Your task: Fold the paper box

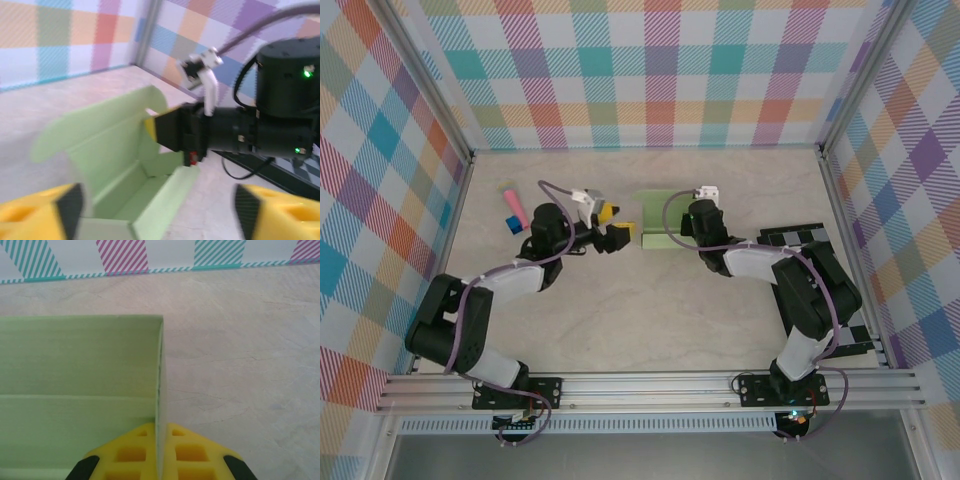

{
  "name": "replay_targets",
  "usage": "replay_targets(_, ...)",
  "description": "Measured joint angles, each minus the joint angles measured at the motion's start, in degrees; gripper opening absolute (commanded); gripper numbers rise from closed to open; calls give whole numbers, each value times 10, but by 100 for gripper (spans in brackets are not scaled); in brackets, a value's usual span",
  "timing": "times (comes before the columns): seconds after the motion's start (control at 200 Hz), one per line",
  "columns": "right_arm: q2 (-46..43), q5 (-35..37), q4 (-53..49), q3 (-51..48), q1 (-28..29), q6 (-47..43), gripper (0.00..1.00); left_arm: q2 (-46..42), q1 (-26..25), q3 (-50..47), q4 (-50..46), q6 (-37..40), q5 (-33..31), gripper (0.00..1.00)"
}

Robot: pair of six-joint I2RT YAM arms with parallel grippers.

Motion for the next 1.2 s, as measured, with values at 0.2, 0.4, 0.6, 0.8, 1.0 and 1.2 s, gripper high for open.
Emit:
replay_targets(0.2, 7, -63, 21, 0, -19, -31, 0, -3, 21, 53, -107, 31, -73, 100)
replay_targets(0.4, 16, -126, 23, 12, -38, -61, 0, 95, 21, 182, -174, 52, -78, 100)
replay_targets(0.6, 18, -160, 12, 21, -43, -87, 0, 184, 20, 289, -234, 110, -53, 85)
replay_targets(0.8, 18, -181, 5, 26, -43, -107, 0, 249, 20, 357, -286, 175, 3, 64)
replay_targets(1.0, 18, -186, -5, 30, -45, -119, 0, 276, 7, 408, -347, 197, 46, 60)
replay_targets(1.2, 18, -194, -10, 33, -45, -125, 0, 284, -22, 429, -397, 208, 70, 62)
